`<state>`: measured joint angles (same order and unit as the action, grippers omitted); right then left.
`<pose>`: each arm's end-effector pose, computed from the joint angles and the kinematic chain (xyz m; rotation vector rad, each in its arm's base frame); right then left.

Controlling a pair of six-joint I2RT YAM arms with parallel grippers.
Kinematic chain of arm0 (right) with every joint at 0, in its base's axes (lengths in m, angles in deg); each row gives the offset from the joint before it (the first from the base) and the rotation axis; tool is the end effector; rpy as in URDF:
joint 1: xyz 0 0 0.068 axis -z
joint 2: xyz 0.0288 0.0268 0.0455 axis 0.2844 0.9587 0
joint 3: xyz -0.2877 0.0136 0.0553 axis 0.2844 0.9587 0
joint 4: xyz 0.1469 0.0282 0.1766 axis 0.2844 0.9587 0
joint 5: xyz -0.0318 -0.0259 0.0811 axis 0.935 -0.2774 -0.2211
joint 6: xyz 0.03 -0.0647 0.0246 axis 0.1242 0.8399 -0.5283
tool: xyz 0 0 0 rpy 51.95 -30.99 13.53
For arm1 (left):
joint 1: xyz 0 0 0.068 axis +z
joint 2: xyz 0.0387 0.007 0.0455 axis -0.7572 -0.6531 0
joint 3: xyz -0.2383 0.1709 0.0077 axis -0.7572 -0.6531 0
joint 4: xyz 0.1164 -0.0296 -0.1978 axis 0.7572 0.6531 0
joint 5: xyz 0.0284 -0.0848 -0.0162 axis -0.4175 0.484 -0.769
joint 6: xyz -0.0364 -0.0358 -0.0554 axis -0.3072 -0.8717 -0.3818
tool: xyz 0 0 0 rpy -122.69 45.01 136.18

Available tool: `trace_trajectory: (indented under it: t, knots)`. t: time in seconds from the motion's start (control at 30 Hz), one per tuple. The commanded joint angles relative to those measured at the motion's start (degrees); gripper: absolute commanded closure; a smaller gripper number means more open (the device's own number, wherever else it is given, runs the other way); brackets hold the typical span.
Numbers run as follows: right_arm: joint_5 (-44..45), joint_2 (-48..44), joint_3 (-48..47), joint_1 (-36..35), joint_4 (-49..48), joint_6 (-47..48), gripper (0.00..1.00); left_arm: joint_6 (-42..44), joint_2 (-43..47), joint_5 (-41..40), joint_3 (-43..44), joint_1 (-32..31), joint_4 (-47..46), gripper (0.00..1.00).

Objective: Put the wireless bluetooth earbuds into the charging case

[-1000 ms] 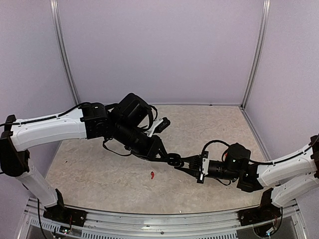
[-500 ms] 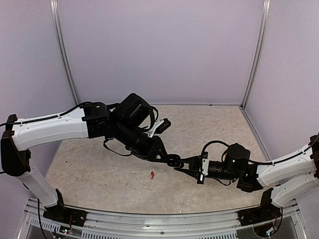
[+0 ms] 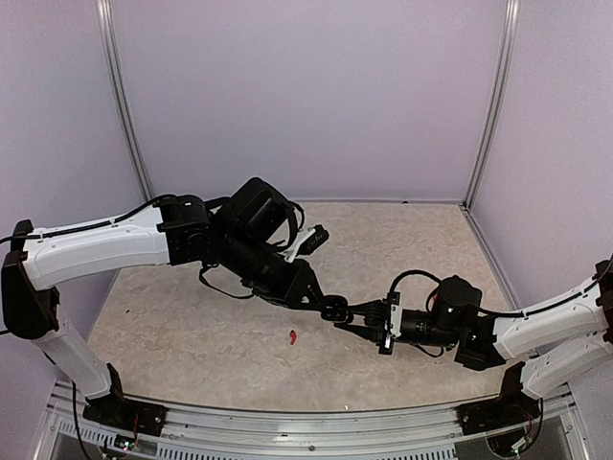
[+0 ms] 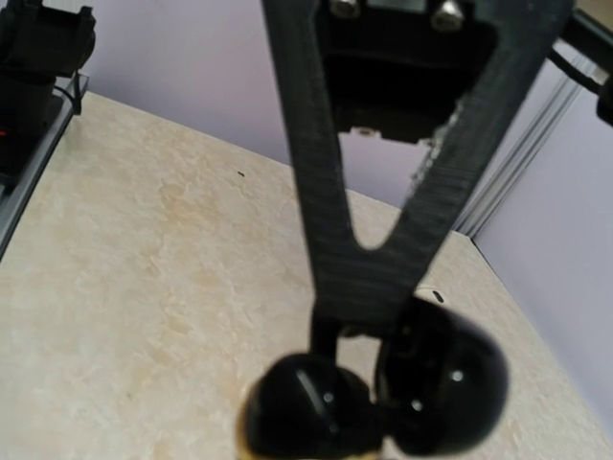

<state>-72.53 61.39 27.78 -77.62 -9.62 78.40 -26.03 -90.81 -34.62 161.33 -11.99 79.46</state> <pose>0.1053 0.2255 0.2497 -1.2835 1.0429 0.6857 0.1457 -0.3074 0.3245 0.8294 2.5605 -1.0413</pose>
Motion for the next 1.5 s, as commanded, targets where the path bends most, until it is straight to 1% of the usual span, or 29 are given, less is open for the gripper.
trace_trajectory:
  t: [0.0, 0.1, 0.33, 0.53, 0.67, 0.83, 0.97, 1.1, 1.23, 1.3, 1.33, 1.37, 1.4, 1.43, 1.47]
  knots:
    - [-2.25, -1.47, 0.12, -1.56, -7.63, -1.15, 1.00, 1.30, -1.16, -2.86, 0.79, 0.35, -0.95, 0.76]
    - [-1.77, -1.48, 0.14, -1.56, -8.33, -1.82, 1.00, 1.31, -0.91, -2.47, 0.45, 0.30, -1.37, 0.73]
    - [-1.54, -1.09, 0.27, -1.50, -9.08, -2.68, 1.00, 1.08, 0.47, -2.40, -0.43, 0.15, -3.49, 0.71]
    - [-1.02, -1.08, 0.58, -1.46, -9.10, -2.90, 1.00, 1.82, 2.67, -2.37, -2.12, -0.15, -7.29, 0.62]
    - [-0.70, -1.16, 0.67, -1.47, -8.95, -3.01, 1.00, 3.56, 5.51, -2.36, -3.05, -1.26, -11.19, 0.53]
    - [-0.32, -1.39, 0.35, -1.38, -8.32, -3.21, 1.00, 6.48, 8.10, -3.13, -3.88, -2.69, -12.97, 0.50]
    - [-0.18, -1.51, 0.12, -1.30, -7.93, -3.52, 1.00, 7.38, 9.73, -1.75, -5.96, -3.19, -14.67, 0.47]
    - [0.12, -2.07, 0.30, -1.13, -7.84, -4.20, 1.00, 9.06, 11.51, -1.48, -7.55, -3.46, -15.14, 0.47]
    - [0.02, -3.42, 0.67, -0.93, -7.75, -5.15, 1.00, 11.15, 16.61, -3.50, -12.13, -3.48, -19.94, 0.45]
    - [-0.73, -4.34, 0.63, -0.91, -7.29, -5.73, 1.00, 13.24, 20.48, -6.80, -14.81, -3.40, -22.95, 0.39]
    - [-1.11, -4.75, 0.47, -0.87, -6.72, -5.94, 1.00, 13.91, 22.57, -9.45, -16.81, -3.39, -25.79, 0.33]
    - [-1.61, -5.33, 0.34, -0.86, -5.98, -6.28, 1.00, 14.11, 24.29, -11.37, -18.95, -3.38, -28.46, 0.23]
    - [-2.15, -6.02, 0.24, -0.82, -5.37, -6.55, 1.00, 14.18, 27.08, -12.84, -21.66, -3.34, -31.88, 0.08]
    - [-2.88, -6.71, 0.23, -0.86, -4.66, -6.82, 1.00, 14.60, 29.31, -13.90, -24.34, -3.31, -35.39, 0.02]
    - [-3.42, -7.47, 0.23, -0.81, -3.98, -7.18, 1.00, 15.09, 30.91, -14.53, -26.77, -3.25, -38.74, 0.01]
